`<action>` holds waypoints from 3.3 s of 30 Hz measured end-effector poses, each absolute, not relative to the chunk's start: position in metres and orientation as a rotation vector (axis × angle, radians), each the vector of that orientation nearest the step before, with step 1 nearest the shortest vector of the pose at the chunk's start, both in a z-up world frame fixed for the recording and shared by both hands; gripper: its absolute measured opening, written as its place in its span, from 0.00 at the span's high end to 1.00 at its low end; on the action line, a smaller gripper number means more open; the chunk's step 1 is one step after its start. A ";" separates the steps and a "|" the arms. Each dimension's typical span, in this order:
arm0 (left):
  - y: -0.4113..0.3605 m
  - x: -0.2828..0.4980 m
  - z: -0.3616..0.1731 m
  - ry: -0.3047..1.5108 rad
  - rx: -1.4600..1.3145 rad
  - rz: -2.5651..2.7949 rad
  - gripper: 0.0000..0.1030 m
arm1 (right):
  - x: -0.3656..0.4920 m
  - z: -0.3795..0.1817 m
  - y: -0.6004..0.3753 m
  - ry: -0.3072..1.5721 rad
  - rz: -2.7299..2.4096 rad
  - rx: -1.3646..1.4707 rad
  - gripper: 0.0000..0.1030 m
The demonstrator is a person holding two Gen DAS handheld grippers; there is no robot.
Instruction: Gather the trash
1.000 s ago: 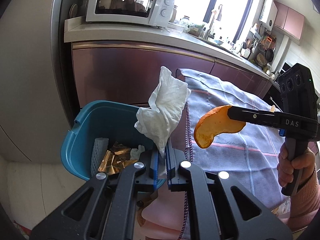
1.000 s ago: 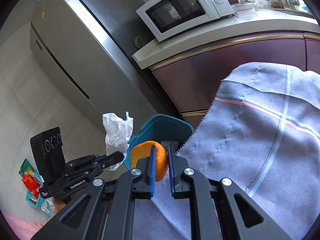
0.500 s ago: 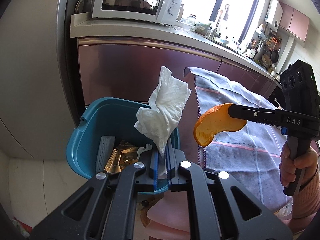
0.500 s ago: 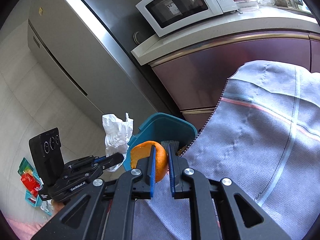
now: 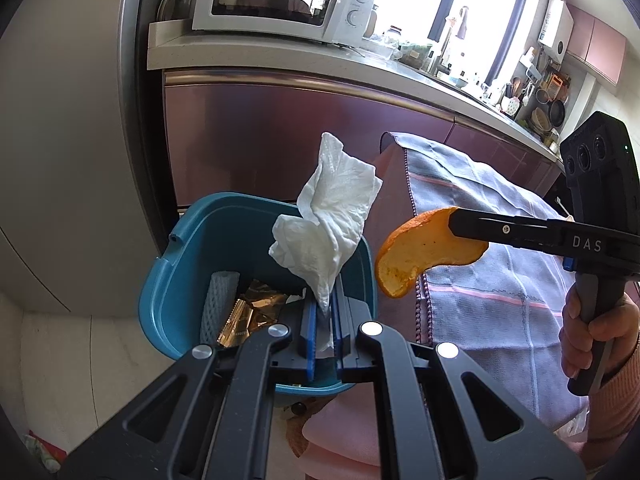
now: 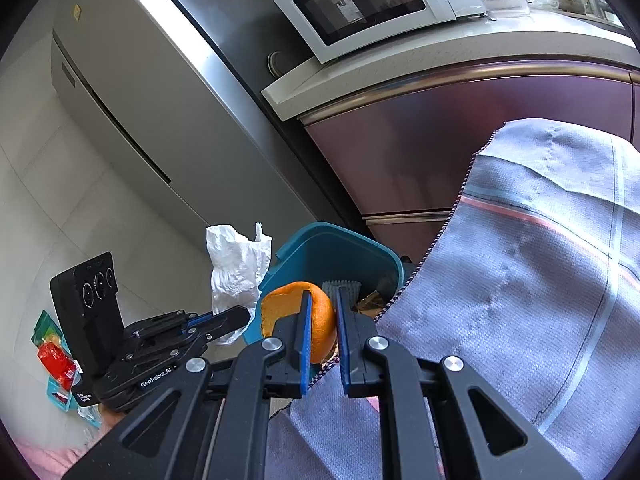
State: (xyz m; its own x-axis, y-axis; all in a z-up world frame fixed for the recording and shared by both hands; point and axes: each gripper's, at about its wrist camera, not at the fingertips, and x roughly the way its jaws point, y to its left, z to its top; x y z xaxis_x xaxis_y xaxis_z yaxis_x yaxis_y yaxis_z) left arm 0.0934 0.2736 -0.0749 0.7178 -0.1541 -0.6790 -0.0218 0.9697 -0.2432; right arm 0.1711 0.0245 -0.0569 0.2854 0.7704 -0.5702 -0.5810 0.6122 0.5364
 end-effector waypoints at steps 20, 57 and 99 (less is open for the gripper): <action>0.283 0.105 -0.094 0.812 -0.267 -0.039 0.93 | 0.183 -0.068 0.052 0.946 0.900 0.228 0.90; 0.289 0.137 -0.129 0.890 -0.301 0.016 0.93 | 0.198 -0.081 0.090 1.017 0.844 0.177 0.84; 0.149 0.107 -0.035 0.634 -0.149 -0.255 0.27 | 0.119 -0.021 -0.124 0.764 0.674 0.195 0.47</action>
State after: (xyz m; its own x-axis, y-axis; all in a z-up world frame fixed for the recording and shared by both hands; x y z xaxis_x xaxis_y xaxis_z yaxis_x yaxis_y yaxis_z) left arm 0.1066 0.1495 -0.0351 0.7760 -0.2796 -0.5654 0.1892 0.9583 -0.2142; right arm 0.1187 -0.1237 -0.0208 0.5256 0.6279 -0.5740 -0.4915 0.7748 0.3975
